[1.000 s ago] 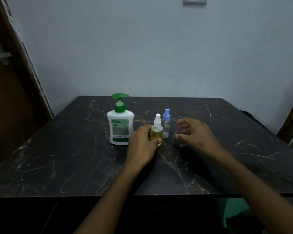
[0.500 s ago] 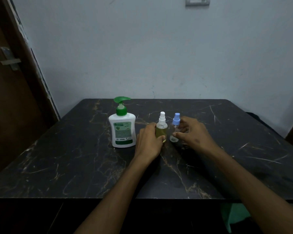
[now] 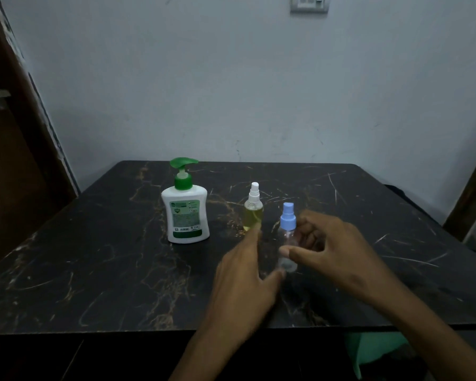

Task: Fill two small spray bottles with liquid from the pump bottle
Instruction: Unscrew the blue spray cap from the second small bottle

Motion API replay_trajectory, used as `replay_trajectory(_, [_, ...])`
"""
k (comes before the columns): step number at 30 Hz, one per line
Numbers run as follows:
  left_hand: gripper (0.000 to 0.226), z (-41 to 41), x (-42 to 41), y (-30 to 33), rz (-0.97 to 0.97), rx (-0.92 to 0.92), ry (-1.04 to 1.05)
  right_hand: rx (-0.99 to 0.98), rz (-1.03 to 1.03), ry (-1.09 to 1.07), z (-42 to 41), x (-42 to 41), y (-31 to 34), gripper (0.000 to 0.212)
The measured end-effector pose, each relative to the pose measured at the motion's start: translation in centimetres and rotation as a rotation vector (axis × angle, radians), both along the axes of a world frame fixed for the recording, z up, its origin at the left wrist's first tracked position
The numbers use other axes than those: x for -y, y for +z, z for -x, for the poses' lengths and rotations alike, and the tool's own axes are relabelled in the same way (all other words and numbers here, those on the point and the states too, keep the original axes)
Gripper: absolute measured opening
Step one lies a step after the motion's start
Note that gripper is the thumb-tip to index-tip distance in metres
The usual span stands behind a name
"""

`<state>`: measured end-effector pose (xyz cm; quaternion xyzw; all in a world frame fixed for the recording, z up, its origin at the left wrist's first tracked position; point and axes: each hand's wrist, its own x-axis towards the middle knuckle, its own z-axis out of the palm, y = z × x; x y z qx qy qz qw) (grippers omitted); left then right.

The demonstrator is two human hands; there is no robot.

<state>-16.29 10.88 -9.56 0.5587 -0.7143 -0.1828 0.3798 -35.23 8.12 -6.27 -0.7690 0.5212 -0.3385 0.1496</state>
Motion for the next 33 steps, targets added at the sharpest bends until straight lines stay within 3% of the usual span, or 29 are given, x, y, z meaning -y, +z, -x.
replay_trajectory(4, [0.057,0.4,-2.4,0.0,0.055,-0.190,-0.014,-0.019,-0.001,0.083,-1.4,-2.2,0.1,0.026])
replay_trajectory(7, [0.047,0.1,-2.4,-0.5,0.074,-0.185,0.040,-0.051,-0.039,0.135,-1.6,-2.7,0.2,0.017])
replay_trajectory(11, [0.047,-0.5,-1.9,-1.5,0.059,-0.090,0.076,-0.116,0.004,0.047,-1.6,-2.4,1.1,0.042])
replay_trajectory(15, [0.045,-0.4,-1.5,-2.3,0.137,0.006,0.110,-0.234,0.050,-0.032,-2.2,-1.7,2.1,0.047])
replay_trajectory(20, [0.059,-0.3,-0.9,-3.2,0.294,-0.038,0.103,-0.458,0.015,-0.064,-3.9,-2.2,3.0,0.052])
replay_trajectory(25, [0.063,-1.3,-0.7,-3.5,0.346,-0.127,0.107,-0.500,-0.020,0.002,-3.9,-2.0,3.2,0.059])
replay_trajectory(29, [0.050,-1.5,-0.9,-3.2,0.277,-0.197,0.073,-0.446,-0.027,0.059,-3.5,-1.7,3.7,0.047])
replay_trajectory(32, [0.046,-1.7,-0.9,-3.2,0.240,-0.213,0.066,-0.382,-0.013,0.149,-3.1,-1.6,4.2,0.008])
replay_trajectory(33, [0.044,-1.8,-0.9,-3.1,0.224,-0.218,0.063,-0.343,-0.012,0.190,-2.8,-1.5,4.3,0.010])
